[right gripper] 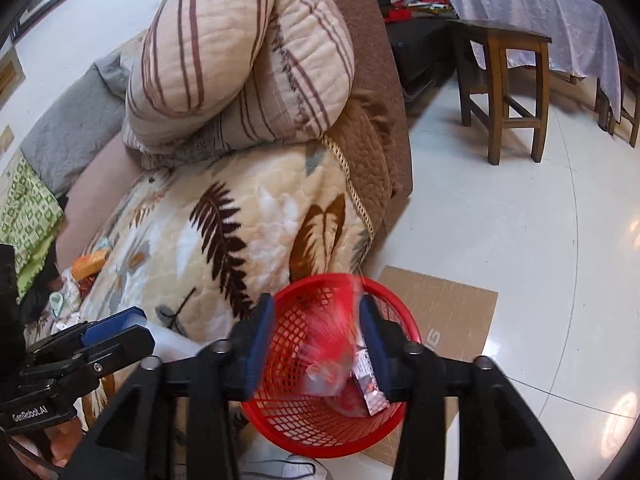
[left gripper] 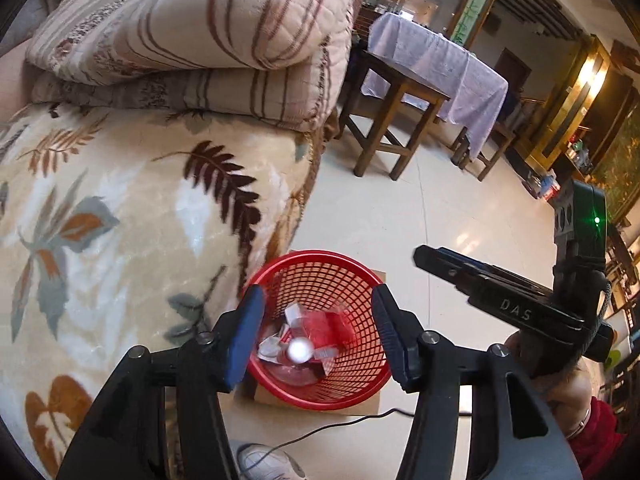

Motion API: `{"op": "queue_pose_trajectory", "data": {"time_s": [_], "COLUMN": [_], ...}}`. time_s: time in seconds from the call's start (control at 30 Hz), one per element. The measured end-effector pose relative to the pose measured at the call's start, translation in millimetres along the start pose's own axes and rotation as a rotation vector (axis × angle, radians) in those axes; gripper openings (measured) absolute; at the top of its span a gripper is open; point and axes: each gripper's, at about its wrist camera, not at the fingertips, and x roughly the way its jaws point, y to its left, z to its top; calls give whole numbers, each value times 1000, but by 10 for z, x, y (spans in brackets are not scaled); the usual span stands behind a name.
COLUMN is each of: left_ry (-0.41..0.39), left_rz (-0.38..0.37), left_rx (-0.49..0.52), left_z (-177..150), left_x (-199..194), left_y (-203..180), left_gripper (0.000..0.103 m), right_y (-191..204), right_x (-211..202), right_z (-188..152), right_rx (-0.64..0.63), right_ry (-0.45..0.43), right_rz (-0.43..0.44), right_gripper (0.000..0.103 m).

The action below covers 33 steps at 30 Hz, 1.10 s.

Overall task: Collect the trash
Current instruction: 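Open both tools over the red wastebasket to drop bottle and wrapper, then move both tools back over the remaining trash on the blanket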

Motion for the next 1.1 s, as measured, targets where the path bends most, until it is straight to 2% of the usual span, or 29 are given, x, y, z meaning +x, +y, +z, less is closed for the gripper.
{"op": "queue_pose_trajectory", "data": {"time_s": [0.13,0.2,0.27,0.37,0.57,0.77,0.87,0.97,1.03,1.1], "left_ry": [-51,-84,-102,-111,-168,-265,-318,-342,-355,-357], "left_rz": [73,125,181,265,405,512,597,627,647,657], "left_rx": [-38,-62,-78,-111,-177,-341,-409,-458,-482,-518], "left_z": [-60,-142,-241,-403,-700,-1001,-1128,-1239,-1314,-1386], "left_x": [-348,-595,-828,-1195,-2011,-2816,-3176,-3401,-3509,-3573], "left_y": [159,268,362,553,1053,1776,2013,2143,2223,2311], "left_gripper": [58,64,65,69,70,71,71,71,71,71], "right_y": [-7,95,231,573,1509,2473,2833,3191,3396,3553], "right_x": [-67,-72,-66,-89,-176,-201,-186,-153,-141,-103], "right_z": [-9,-32,-70,-151,-260,-290,-297,-323,-362,-407], "right_rx": [15,-7,-31,-95,-261,-409,-436,-463,-462,-441], "right_ry": [-13,-11,-4,-3,25,58,80,82,85,124], "right_rz": [16,33,61,133,277,354,391,394,422,466], "right_gripper": [49,49,49,49,49,52,54,54,54,54]}}
